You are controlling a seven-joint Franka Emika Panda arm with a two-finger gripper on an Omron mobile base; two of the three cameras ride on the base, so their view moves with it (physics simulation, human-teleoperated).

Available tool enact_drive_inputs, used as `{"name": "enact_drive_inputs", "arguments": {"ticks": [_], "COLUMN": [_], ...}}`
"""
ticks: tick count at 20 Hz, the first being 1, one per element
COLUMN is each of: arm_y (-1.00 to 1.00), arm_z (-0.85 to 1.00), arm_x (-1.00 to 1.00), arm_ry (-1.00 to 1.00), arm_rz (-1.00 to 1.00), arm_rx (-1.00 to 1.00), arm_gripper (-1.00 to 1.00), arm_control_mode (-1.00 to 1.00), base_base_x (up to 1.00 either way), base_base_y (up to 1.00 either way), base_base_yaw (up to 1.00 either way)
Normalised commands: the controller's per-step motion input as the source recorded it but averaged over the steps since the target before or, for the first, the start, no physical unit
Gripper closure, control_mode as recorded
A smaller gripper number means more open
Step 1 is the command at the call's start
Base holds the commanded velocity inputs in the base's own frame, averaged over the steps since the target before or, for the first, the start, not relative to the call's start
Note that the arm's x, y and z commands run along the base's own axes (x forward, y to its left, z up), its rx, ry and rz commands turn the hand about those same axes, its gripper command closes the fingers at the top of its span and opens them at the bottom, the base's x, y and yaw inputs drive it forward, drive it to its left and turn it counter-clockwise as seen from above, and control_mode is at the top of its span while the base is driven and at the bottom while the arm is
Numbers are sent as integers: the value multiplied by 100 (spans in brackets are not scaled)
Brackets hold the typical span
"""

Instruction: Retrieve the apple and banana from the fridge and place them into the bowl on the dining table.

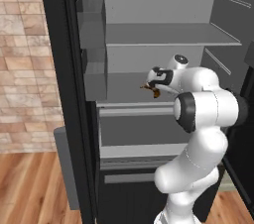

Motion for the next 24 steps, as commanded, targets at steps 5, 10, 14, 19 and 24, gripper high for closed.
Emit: {"name": "enact_drive_inputs", "arguments": {"ticks": [5, 10, 14, 19, 24], "arm_y": [0, 0, 0, 0, 0], "arm_z": [-22, -30, -42, -52, -52], "arm_x": [61, 45, 31, 30, 18], "arm_ry": [0, 0, 0, 0, 2], "arm_rz": [0, 0, 0, 0, 0], "arm_rx": [0, 0, 0, 0, 0], "arm_gripper": [-100, -100, -100, 100, 100], "arm_control_mode": [-100, -100, -100, -100, -100], "base_base_x": [0, 0, 0, 0, 0], "base_base_y": [0, 0, 0, 0, 0], "base_base_yaw": [0, 0, 0, 0, 0]}}
